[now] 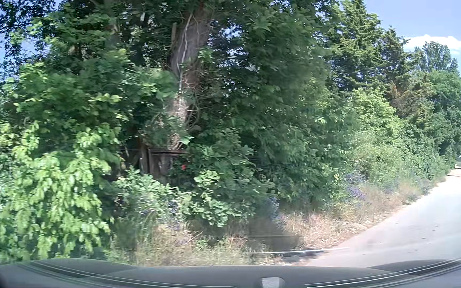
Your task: Follow the waypoints while adhering to traffic rules and regulations
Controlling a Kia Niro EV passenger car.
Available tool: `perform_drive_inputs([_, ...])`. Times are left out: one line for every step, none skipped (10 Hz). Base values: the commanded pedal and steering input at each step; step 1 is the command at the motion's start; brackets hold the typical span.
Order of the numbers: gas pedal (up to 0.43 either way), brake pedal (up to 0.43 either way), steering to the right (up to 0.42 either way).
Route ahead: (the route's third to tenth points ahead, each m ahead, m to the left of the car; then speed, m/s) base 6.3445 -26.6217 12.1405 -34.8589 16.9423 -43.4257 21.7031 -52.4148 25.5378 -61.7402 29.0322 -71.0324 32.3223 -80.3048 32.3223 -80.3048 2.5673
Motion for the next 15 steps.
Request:
perform_drive_inputs([0.079, 0.03, 0.629])
perform_drive_inputs([0.079, 0.03, 0.629])
perform_drive_inputs([0.087, 0.037, 0.629])
perform_drive_inputs([0.087, 0.03, 0.625])
perform_drive_inputs([0.087, 0.03, 0.62])
perform_drive_inputs([0.087, 0.03, 0.609])
perform_drive_inputs([0.087, 0.03, 0.591])
perform_drive_inputs([0.087, 0.03, 0.575])
perform_drive_inputs([0.087, 0.037, 0.546])
perform_drive_inputs([0.087, 0.03, 0.515])
perform_drive_inputs([0.087, 0.03, 0.492])
perform_drive_inputs([0.087, 0.03, 0.452])
perform_drive_inputs([0.087, 0.03, 0.398])
perform_drive_inputs([0.087, 0.03, 0.356])
perform_drive_inputs([0.087, 0.03, 0.304])
